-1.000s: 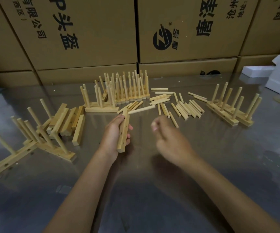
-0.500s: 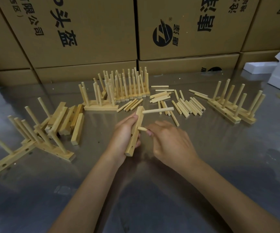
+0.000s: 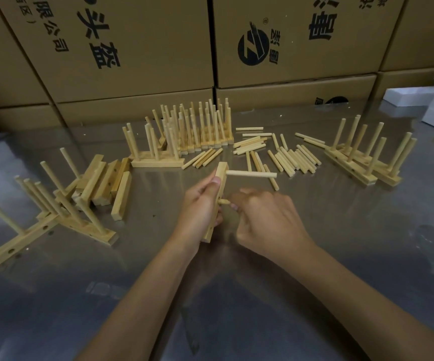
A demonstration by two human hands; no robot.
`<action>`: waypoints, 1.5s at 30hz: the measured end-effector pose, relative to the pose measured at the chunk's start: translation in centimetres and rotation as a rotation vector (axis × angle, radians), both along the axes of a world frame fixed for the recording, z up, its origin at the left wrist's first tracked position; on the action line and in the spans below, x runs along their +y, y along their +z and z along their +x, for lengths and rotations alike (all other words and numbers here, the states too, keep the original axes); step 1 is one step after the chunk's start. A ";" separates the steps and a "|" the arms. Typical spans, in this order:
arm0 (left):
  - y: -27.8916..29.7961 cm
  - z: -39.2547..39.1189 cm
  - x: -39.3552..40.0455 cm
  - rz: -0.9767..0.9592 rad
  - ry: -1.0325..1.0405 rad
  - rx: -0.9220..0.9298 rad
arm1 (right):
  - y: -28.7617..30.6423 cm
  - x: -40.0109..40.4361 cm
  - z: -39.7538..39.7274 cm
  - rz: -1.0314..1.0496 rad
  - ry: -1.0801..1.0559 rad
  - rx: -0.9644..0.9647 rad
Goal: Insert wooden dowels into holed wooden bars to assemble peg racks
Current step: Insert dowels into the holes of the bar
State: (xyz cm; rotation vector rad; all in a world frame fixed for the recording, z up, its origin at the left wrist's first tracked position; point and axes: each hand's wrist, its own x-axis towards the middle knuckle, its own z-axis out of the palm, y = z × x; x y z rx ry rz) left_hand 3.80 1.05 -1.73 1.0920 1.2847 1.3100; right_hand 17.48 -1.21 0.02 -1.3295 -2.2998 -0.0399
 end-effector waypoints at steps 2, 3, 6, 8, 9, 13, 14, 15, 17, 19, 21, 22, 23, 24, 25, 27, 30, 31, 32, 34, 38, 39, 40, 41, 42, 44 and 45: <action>0.1 0.1 0.0 0.036 -0.022 -0.009 | 0.0 -0.1 0.0 0.003 -0.048 0.032; 0.2 0.1 0.0 0.047 -0.034 -0.020 | 0.0 -0.1 0.0 0.006 -0.061 0.035; 0.3 0.0 0.1 0.056 -0.058 -0.029 | 0.1 0.0 0.1 0.027 -0.048 0.015; 0.3 -0.1 0.0 0.055 -0.059 -0.038 | 0.1 -0.1 0.1 0.066 -0.033 -0.006; 0.3 -0.2 0.0 0.050 -0.061 -0.051 | 0.1 -0.2 0.2 0.090 -0.028 -0.012; 0.3 -0.4 0.1 0.003 -0.064 -0.071 | -0.2 -0.3 0.1 0.130 -0.028 -0.003; 0.3 -0.5 0.1 -0.006 -0.068 -0.065 | -0.3 -0.3 0.1 0.118 -0.022 0.013; 0.2 -0.5 0.1 -0.010 -0.072 -0.059 | -0.4 -0.1 0.1 0.103 -0.020 0.031; 0.1 -0.3 0.1 -0.014 -0.078 -0.055 | -0.6 0.2 0.1 0.062 -0.028 0.062; 0.0 -0.2 0.1 -0.011 -0.079 -0.052 | -0.8 0.5 0.1 -0.025 -0.039 0.113; 0.0 -0.2 0.1 -0.008 -0.085 -0.038 | -1.1 0.6 0.1 -0.121 -0.046 0.240; 0.0 -0.2 0.1 -0.007 -0.089 -0.032 | -1.2 0.7 0.1 -0.176 -0.039 0.325; 0.1 -0.2 0.0 -0.008 -0.094 -0.028 | -1.3 0.8 0.1 -0.237 -0.021 0.409; 0.1 -0.2 0.0 -0.007 -0.101 -0.023 | -1.2 0.9 0.1 -0.297 0.005 0.482; 0.2 -0.1 -0.1 -0.005 -0.110 -0.008 | -1.2 1.0 0.2 -0.350 0.031 0.537; 0.3 0.0 -0.3 0.008 -0.125 0.043 | -1.2 1.2 0.4 -0.440 0.050 0.591; 0.3 0.1 -0.4 0.044 -0.147 0.104 | -1.6 1.6 0.5 -0.551 0.027 0.636; 0.3 0.2 -0.4 0.045 -0.153 0.116 | -1.7 1.8 0.5 -0.570 0.021 0.649; 0.3 0.2 -0.4 0.044 -0.158 0.123 | -1.8 1.9 0.5 -0.581 0.015 0.658; 0.4 0.1 -0.4 0.037 -0.166 0.104 | -1.7 2.2 0.6 -0.588 0.017 0.670; 0.2 -0.2 0.0 0.012 -0.156 0.049 | -1.8 2.5 0.6 -0.582 0.028 0.639; 0.0 -0.1 0.2 0.007 -0.130 0.078 | -2.0 2.5 0.6 -0.562 0.011 0.606; -0.2 0.0 0.3 0.001 -0.092 0.108 | -2.1 2.6 0.6 -0.526 -0.010 0.571; -0.5 0.2 0.5 -0.004 -0.044 0.123 | -2.2 2.7 0.6 -0.478 -0.030 0.545; -0.7 0.3 0.7 -0.008 0.009 0.118 | -2.1 2.8 0.7 -0.417 -0.052 0.520; -1.0 0.1 1.2 -0.023 0.125 0.074 | -1.9 2.9 1.0 -0.274 -0.107 0.460; -1.0 -0.3 1.5 -0.043 0.190 0.037 | -1.8 3.1 1.4 -0.220 -0.136 0.446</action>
